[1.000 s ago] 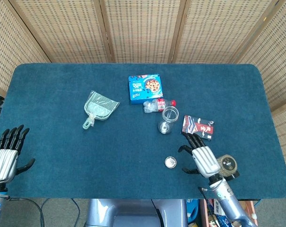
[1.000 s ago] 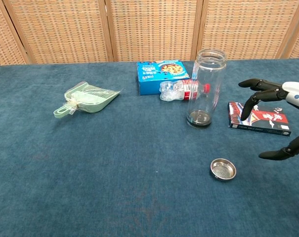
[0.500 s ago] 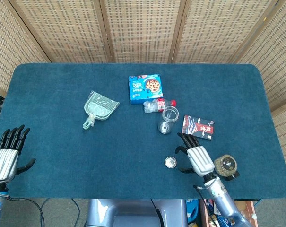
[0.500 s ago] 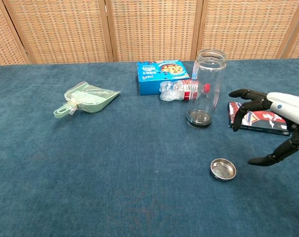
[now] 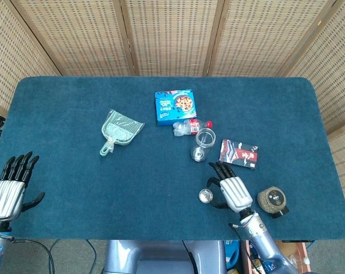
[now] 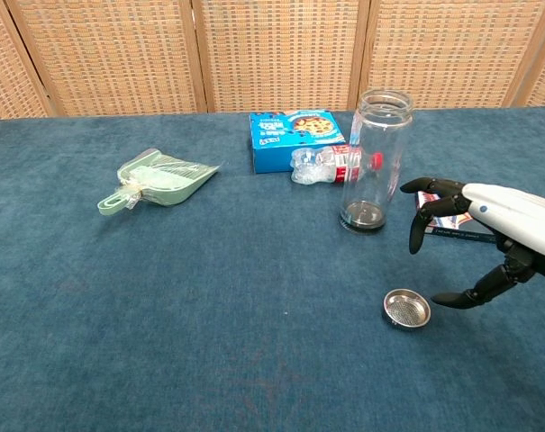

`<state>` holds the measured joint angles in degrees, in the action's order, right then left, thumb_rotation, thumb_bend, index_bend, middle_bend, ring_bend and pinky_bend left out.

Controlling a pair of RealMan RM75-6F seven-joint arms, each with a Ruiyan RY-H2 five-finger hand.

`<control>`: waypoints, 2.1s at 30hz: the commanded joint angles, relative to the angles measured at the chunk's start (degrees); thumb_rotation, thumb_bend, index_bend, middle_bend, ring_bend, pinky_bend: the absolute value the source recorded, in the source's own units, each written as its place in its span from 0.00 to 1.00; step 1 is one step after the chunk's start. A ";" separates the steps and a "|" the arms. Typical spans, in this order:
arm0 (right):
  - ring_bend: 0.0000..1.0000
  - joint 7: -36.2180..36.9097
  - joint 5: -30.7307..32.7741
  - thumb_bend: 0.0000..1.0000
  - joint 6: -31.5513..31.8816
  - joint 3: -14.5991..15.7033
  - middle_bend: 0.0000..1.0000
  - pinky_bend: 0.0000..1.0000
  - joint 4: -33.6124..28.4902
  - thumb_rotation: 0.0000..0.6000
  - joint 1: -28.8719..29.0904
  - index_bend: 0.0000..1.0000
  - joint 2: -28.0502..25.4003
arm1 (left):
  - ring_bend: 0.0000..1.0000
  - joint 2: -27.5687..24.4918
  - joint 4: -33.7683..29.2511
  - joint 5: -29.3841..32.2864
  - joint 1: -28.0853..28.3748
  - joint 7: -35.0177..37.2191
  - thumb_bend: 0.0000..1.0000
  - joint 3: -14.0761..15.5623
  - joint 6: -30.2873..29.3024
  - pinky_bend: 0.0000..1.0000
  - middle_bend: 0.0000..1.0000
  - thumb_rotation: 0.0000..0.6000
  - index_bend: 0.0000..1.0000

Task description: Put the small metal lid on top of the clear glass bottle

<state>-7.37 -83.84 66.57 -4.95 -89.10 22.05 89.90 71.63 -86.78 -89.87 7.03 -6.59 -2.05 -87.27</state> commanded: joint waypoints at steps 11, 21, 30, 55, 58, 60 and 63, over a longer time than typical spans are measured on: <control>0.00 -1.33 1.02 0.36 -0.44 0.17 0.16 0.13 1.34 1.00 0.56 0.51 1.73 | 0.00 0.13 -0.01 -0.33 0.04 -0.16 0.24 0.14 -0.10 0.00 0.00 1.00 0.00; 0.00 -1.87 2.26 0.36 -1.30 0.13 0.16 0.13 3.18 1.00 1.14 0.52 3.47 | 0.00 0.30 0.08 -0.32 0.19 -0.32 0.24 0.20 0.20 0.00 0.00 1.00 0.00; 0.00 -2.72 4.14 0.37 -2.94 -0.01 0.16 0.13 4.30 1.00 1.83 0.53 4.30 | 0.00 0.37 0.19 -0.37 0.21 -0.26 0.24 0.30 0.27 0.00 0.00 1.00 0.00; 0.00 -2.49 5.89 0.38 -5.01 -0.17 0.18 0.14 7.72 1.00 3.35 0.56 6.89 | 0.00 0.45 0.28 -0.28 0.31 -0.22 0.24 0.28 0.38 0.00 0.00 1.00 0.00; 0.00 -2.52 6.01 0.38 -5.02 -0.27 0.18 0.14 8.18 1.00 3.49 0.56 7.18 | 0.00 0.47 0.33 -0.22 0.36 -0.18 0.24 0.26 0.47 0.00 0.00 1.00 0.00; 0.00 -2.57 6.03 0.39 -4.96 -0.31 0.19 0.14 8.38 1.00 3.56 0.57 7.29 | 0.00 0.50 0.35 -0.23 0.39 -0.17 0.24 0.27 0.52 0.00 0.00 1.00 0.00; 0.00 -2.70 6.01 0.39 -4.85 -0.37 0.19 0.14 8.50 1.00 3.67 0.57 7.37 | 0.00 0.52 0.36 -0.25 0.43 -0.23 0.24 0.30 0.59 0.00 0.00 1.00 0.00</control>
<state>-10.05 -77.83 61.70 -5.31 -80.60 25.71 97.27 72.15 -86.42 -90.12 7.46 -6.82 -1.76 -86.68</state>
